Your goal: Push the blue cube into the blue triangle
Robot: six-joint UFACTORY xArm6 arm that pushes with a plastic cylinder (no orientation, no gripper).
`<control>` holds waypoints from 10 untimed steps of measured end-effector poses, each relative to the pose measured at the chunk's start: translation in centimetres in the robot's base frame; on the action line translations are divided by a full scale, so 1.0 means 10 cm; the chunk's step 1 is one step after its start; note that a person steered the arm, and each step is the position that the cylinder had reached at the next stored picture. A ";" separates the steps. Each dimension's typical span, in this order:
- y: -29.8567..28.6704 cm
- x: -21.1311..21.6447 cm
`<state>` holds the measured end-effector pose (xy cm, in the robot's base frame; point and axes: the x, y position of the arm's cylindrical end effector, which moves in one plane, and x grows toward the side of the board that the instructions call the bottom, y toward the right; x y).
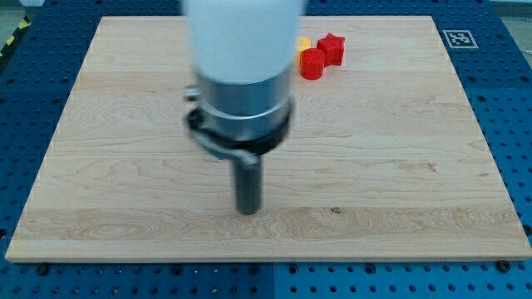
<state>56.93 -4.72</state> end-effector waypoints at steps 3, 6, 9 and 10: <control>0.06 -0.43; -0.18 -0.80; -0.70 -0.94; -0.51 -0.98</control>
<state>47.12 -9.78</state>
